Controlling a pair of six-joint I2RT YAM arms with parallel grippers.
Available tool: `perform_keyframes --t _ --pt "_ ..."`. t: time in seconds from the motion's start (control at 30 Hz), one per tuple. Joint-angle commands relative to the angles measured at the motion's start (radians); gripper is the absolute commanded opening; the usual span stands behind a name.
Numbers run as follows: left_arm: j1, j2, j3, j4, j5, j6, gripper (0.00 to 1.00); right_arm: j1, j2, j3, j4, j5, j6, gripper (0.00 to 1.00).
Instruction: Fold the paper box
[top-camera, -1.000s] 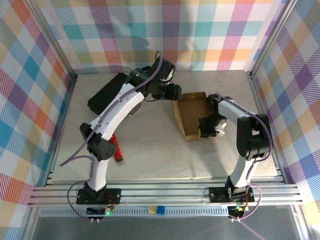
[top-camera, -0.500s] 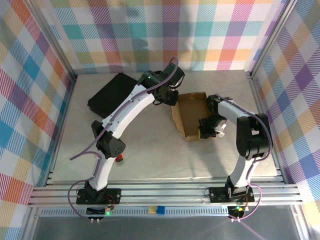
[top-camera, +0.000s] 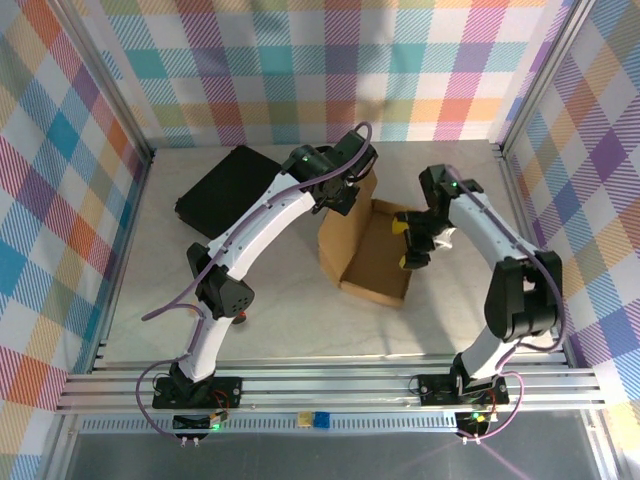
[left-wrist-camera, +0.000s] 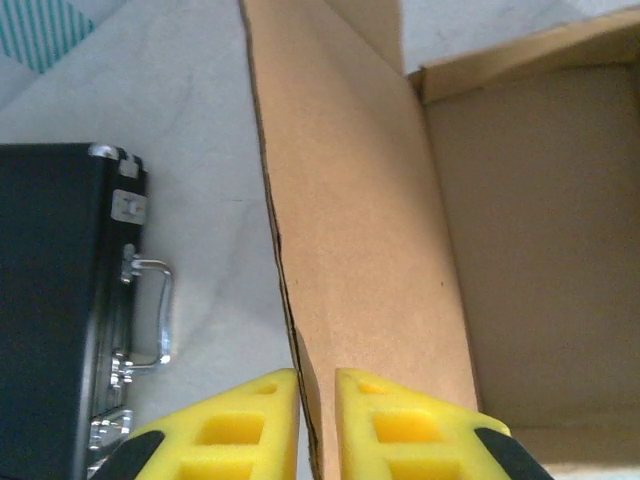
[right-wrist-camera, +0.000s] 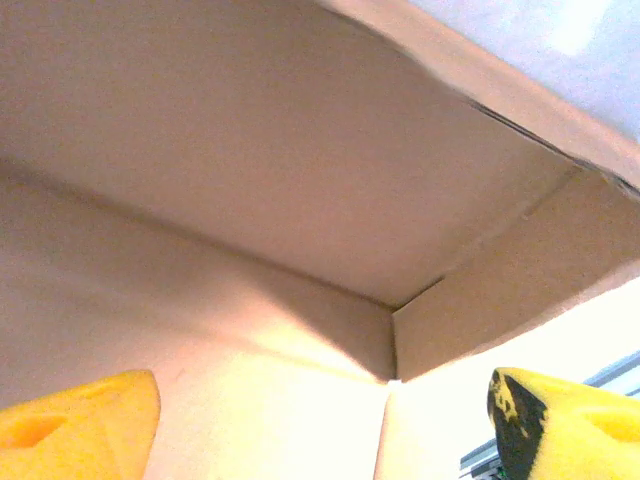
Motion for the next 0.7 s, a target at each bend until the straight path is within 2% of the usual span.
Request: perform_keyframes --t 0.0,0.1,0.23,0.37,0.43,0.53,0.67 --pt "-0.011 -0.027 0.01 -0.003 -0.075 0.106 0.17 0.007 -0.079 0.074 -0.057 0.082 -0.141 0.86" --pt "-0.012 -0.04 0.005 0.01 -0.086 0.164 0.18 0.002 -0.12 0.071 0.086 0.13 -0.409 0.84" --pt "-0.01 -0.044 -0.001 0.039 -0.124 0.239 0.14 0.002 -0.151 0.068 0.206 0.175 -0.81 0.8" --pt "-0.015 -0.056 -0.043 0.109 -0.186 0.308 0.11 -0.019 -0.236 -0.064 0.441 0.13 -1.129 0.8" --pt "-0.031 -0.089 -0.113 0.192 -0.215 0.378 0.08 -0.032 -0.269 -0.133 0.564 0.101 -1.297 0.8" --pt "-0.061 -0.174 -0.306 0.408 -0.272 0.538 0.0 -0.085 -0.274 -0.201 0.71 0.035 -1.517 0.83" --pt "-0.066 -0.247 -0.472 0.615 -0.251 0.692 0.0 -0.168 -0.184 -0.158 0.741 -0.064 -1.732 0.87"
